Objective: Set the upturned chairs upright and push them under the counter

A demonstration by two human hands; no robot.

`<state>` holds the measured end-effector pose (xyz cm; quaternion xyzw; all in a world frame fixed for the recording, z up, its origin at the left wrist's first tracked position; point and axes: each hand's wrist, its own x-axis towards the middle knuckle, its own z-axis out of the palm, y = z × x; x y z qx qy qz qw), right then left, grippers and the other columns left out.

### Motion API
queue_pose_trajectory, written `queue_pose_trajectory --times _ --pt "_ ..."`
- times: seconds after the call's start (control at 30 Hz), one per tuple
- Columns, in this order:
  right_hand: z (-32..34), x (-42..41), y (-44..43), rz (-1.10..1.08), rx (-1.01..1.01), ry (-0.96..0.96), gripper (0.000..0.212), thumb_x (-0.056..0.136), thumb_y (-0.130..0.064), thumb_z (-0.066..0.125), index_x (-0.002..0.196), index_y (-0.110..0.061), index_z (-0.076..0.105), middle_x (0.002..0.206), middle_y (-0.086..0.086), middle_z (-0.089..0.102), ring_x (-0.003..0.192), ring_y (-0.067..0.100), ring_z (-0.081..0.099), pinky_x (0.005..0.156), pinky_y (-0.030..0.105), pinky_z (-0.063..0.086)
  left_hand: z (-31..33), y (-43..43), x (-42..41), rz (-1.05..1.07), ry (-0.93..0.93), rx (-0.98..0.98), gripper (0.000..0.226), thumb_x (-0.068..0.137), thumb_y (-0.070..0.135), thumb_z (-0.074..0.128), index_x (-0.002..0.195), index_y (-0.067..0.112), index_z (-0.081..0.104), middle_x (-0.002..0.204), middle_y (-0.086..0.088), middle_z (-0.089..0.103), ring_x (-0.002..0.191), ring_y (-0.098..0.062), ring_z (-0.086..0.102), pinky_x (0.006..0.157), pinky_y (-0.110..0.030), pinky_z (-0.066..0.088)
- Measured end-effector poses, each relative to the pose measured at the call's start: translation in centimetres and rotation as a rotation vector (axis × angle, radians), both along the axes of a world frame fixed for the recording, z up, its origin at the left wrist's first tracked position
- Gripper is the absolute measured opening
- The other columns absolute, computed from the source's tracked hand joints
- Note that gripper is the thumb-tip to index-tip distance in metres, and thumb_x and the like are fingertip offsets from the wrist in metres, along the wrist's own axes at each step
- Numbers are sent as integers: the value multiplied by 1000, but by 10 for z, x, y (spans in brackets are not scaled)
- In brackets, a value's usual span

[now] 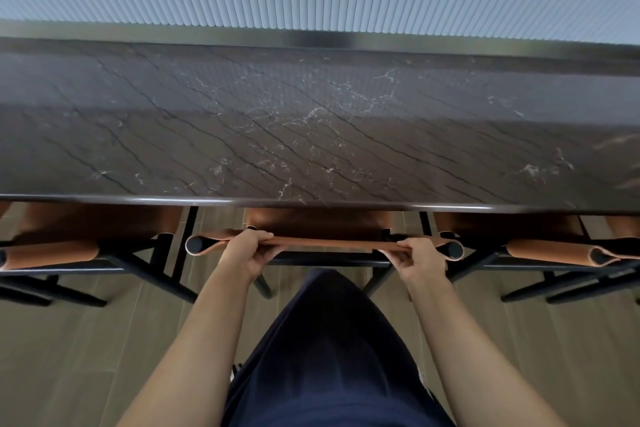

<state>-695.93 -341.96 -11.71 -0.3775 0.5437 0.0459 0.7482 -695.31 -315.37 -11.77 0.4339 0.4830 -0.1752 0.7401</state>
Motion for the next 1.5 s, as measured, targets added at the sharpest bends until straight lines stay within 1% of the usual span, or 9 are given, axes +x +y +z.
queue_pose_trajectory --times 0.13,0.3,0.47,0.7,0.83,1.07,1.27,1.4,1.5 --pt "0 -2 1 -28 -11 -20 25 84 22 45 88 -3 45 107 30 58 102 43 64 78 53 56 -2 0 -1 -18 -1 -4 10 94 -10 45 91 -1 50 89 -18 57 80 -30 61 80 -45 51" --pt "-3 -4 -2 3 7 -33 32 84 20 48 111 2 50 112 30 60 89 39 66 78 52 58 3 1 -11 4 -103 -67 4 94 -2 53 97 -4 54 94 -19 62 88 -31 64 72 -36 60" --pt "5 -11 -5 173 42 -34 11 91 3 58 102 0 55 109 23 62 88 31 66 60 39 61 15 -8 -30 25 -218 -34 33 92 16 63 117 -2 53 110 -21 63 101 -36 66 71 -39 61" --pt "26 -40 -18 392 81 -115 20 96 -19 57 113 -10 56 128 16 58 120 29 54 88 48 50 33 -34 -69 117 -322 7 40 95 14 58 130 2 45 126 -15 59 110 -30 63 79 -42 58" --pt "38 -56 -27 441 83 -151 36 97 -18 57 130 -8 52 128 17 59 121 29 55 89 47 51 38 -51 -86 120 -371 24 36 96 13 56 130 7 44 129 -14 57 109 -29 63 80 -42 57" --pt "36 -65 -45 422 97 -125 34 94 -24 62 123 -10 53 125 19 59 114 30 58 92 46 53 30 -62 -94 132 -333 70 48 96 15 56 140 4 41 137 -17 52 112 -31 60 75 -40 57" --pt "31 -44 -34 339 113 -106 36 92 -24 65 122 -9 53 118 20 60 109 31 61 86 45 54 26 -41 -71 172 -243 86 45 95 18 58 136 4 44 133 -16 52 117 -35 56 92 -47 51" --pt "22 -28 -25 250 82 -75 27 95 -19 60 117 -7 49 114 22 61 99 32 63 79 42 56 27 -27 -43 132 -205 82 20 95 19 59 108 5 53 120 -20 59 103 -34 63 77 -41 55" --pt "18 -26 -18 185 90 -74 25 97 -18 58 116 -4 50 114 23 60 98 33 63 74 43 57 25 -20 -27 131 -148 52 22 97 19 56 111 5 48 113 -22 58 97 -35 62 70 -42 55"
